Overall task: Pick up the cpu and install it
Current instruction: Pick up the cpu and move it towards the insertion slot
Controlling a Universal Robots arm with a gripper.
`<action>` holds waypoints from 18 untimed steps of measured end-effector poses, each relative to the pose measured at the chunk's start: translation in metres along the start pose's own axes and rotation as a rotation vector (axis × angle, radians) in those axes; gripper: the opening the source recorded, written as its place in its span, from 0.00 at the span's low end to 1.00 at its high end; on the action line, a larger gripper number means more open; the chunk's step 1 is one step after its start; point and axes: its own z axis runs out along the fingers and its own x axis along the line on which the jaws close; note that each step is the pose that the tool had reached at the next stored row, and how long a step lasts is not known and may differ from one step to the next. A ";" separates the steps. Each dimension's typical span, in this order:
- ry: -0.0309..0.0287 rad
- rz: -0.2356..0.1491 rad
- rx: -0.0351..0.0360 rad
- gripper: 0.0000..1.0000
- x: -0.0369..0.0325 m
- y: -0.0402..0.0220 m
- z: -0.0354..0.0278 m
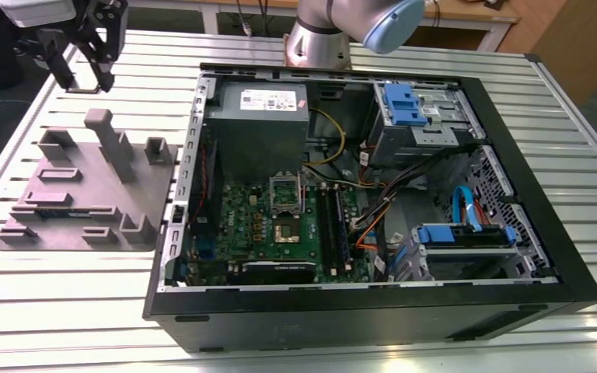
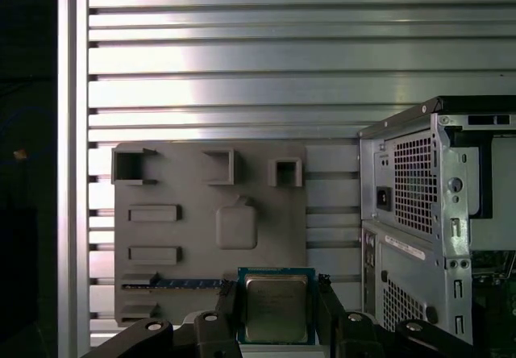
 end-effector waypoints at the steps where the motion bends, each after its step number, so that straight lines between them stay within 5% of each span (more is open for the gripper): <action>1: 0.0000 0.000 0.0000 0.47 -0.0003 0.0000 0.0000; 18: 0.0000 0.000 0.0000 0.47 -0.0049 0.0002 0.0000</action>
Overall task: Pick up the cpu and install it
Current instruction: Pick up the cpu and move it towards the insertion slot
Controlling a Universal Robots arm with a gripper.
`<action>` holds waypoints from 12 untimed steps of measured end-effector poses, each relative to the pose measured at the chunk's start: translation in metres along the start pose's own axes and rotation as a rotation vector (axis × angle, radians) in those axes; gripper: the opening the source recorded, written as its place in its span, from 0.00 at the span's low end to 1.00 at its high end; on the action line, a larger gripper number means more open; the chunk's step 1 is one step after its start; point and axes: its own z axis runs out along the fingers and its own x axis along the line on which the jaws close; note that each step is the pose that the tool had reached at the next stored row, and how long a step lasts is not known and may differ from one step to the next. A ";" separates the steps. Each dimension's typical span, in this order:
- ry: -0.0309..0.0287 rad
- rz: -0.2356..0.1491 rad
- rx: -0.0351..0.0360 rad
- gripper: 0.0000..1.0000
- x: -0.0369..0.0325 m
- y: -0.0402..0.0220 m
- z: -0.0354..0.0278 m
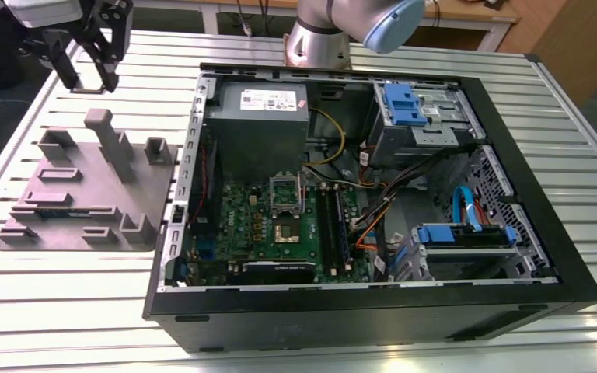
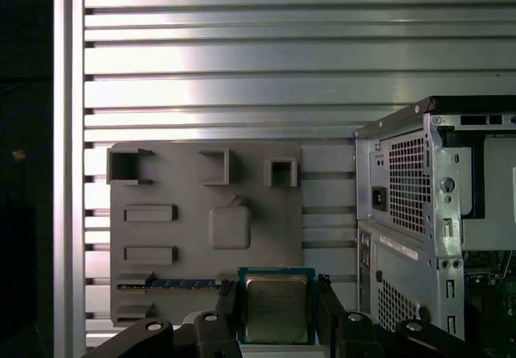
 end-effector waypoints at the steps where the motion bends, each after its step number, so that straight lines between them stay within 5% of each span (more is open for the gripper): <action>1: 0.0001 0.000 0.0000 0.47 -0.0006 0.0000 0.0000; 12: -0.0001 0.000 -0.0001 0.47 -0.0101 0.0003 0.0000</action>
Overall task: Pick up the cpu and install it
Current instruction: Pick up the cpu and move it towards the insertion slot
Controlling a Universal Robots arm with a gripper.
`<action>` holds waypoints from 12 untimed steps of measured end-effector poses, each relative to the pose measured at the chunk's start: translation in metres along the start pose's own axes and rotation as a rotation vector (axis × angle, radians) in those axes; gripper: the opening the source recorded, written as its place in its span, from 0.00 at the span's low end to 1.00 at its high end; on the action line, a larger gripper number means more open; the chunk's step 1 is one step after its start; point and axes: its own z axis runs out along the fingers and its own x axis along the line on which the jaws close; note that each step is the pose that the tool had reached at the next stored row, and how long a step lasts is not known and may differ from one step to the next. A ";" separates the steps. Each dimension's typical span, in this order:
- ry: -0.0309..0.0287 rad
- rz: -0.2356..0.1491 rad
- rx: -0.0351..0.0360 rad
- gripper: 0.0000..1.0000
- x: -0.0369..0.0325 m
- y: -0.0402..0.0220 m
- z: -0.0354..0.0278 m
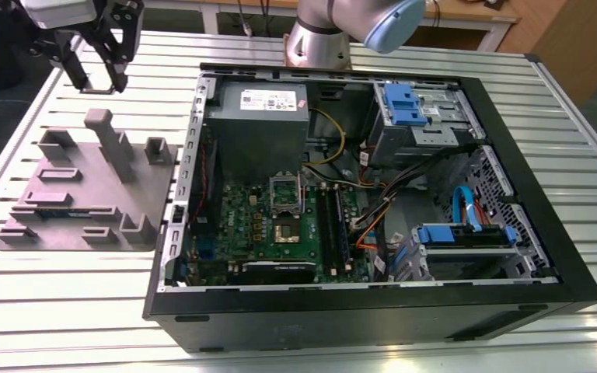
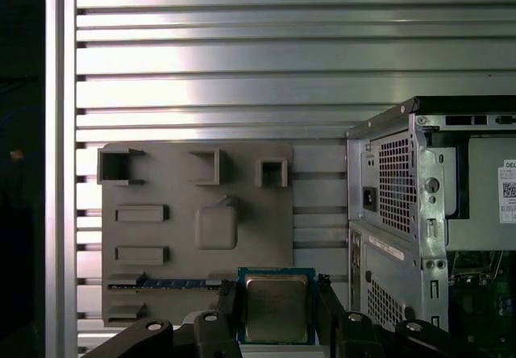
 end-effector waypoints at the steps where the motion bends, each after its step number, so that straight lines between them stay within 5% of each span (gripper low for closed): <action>1: 0.0001 0.000 0.0001 0.47 -0.0006 0.0000 0.0000; 12: 0.0002 0.000 0.0001 0.47 -0.0034 0.0001 -0.0001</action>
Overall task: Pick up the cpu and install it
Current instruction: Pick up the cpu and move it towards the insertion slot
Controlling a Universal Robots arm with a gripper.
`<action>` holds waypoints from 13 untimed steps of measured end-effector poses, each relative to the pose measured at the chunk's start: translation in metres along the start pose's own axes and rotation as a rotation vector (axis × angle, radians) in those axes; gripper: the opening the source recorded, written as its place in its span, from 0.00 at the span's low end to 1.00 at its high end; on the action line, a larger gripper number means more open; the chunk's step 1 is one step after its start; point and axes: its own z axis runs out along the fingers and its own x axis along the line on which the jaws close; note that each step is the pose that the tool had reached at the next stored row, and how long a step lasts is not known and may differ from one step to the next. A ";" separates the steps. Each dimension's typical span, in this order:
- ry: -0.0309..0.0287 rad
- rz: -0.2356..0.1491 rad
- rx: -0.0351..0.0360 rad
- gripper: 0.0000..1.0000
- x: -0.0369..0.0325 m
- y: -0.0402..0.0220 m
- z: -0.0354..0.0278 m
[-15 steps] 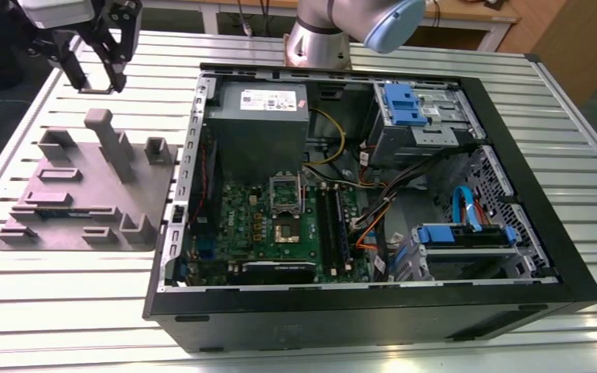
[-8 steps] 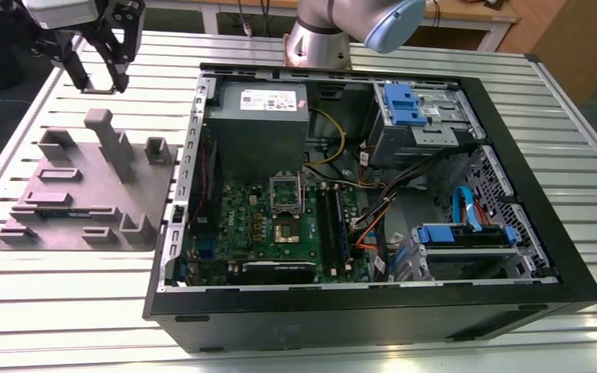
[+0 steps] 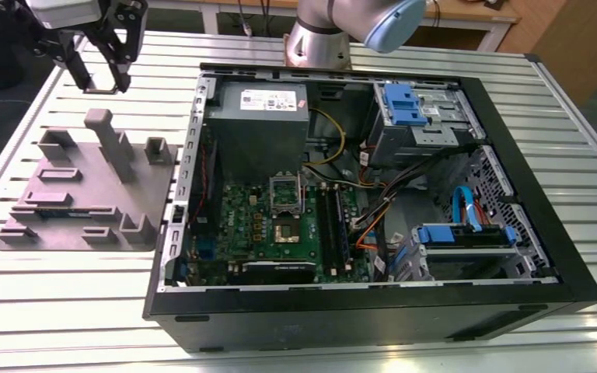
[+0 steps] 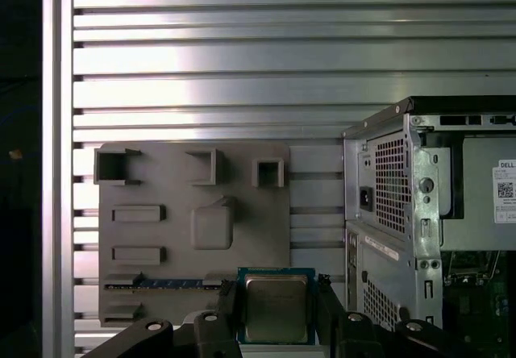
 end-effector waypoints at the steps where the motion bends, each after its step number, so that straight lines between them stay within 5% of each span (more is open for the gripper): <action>1: -0.0001 0.000 -0.0001 0.47 -0.0003 0.0000 0.0001; 13: -0.0001 0.000 -0.0001 0.47 -0.0057 0.0002 0.0000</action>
